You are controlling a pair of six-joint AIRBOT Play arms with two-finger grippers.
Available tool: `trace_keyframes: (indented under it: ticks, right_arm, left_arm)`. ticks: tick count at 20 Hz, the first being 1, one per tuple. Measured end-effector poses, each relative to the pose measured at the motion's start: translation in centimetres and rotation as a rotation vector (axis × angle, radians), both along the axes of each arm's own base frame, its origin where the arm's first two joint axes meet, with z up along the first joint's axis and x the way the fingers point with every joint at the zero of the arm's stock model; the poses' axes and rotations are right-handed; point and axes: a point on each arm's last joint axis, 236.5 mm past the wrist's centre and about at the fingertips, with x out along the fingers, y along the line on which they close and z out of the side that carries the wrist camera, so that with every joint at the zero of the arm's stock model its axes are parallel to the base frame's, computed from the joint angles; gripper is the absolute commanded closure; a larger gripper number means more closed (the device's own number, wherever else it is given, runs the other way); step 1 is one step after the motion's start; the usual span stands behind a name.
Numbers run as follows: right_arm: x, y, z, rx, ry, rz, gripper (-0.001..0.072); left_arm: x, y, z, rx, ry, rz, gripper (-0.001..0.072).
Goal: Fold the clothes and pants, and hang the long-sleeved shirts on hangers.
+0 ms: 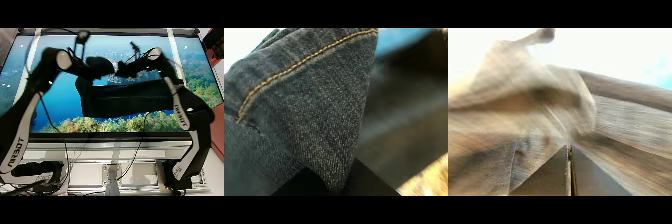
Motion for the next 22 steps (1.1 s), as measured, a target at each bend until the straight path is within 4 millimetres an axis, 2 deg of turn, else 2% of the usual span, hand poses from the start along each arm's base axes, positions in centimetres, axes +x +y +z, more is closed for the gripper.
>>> trace_keyframes:
  ticks: [4,5,7,10,12,14,16,17,20,21,22]
  right_arm:
    - [1.9,-8.0,3.9,-0.084,-0.096,-0.103,0.0673]
    - [2.0,-9.5,4.8,-0.098,-0.113,-0.123,0.0673]
    - [2.1,-11.9,6.5,-0.116,-0.143,-0.158,0.0673]
    - [1.9,-14.1,8.7,-0.135,-0.184,-0.191,0.0673]
    - [1.7,-14.8,10.0,-0.138,-0.21,-0.203,0.0673]
    - [1.4,-15.3,10.9,-0.151,-0.229,-0.209,0.0673]
    - [1.3,-16.5,11.7,-0.189,-0.254,-0.224,0.0673]
    - [1.1,-17.5,12.0,-0.216,-0.264,-0.235,0.0673]
    - [0.6,-21.5,12.7,-0.294,-0.271,-0.285,0.0673]
    - [0.3,-23.0,12.8,-0.313,-0.266,-0.306,0.0673]
    - [0.0,-24.3,12.8,-0.328,-0.256,-0.323,0.0673]
  left_arm:
    - [-5.1,-5.0,-5.0,0.012,0.1,-0.118,0.0682]
    - [-6.5,-6.1,-6.5,0.022,0.124,-0.147,0.0605]
    - [-9.3,-7.5,-9.5,0.055,0.187,-0.198,0.0014]
    - [-13.0,-8.5,-13.1,0.113,0.287,-0.246,0.0009]
    - [-14.3,-8.8,-13.9,0.131,0.318,-0.262,0.0009]
    - [-14.6,-8.7,-13.6,0.132,0.318,-0.263,0.0011]
    - [-13.8,-8.0,-11.9,0.114,0.283,-0.243,0.0011]
    - [-12.7,-7.0,-10.4,0.103,0.243,-0.219,0.0011]
    - [-8.9,-2.7,-4.6,0.033,0.121,-0.099,0.0012]
    - [-7.4,-0.3,-2.7,0.019,0.078,-0.04,0.0017]
    - [-6.4,2.5,-1.3,0.013,0.059,0.022,0.0067]
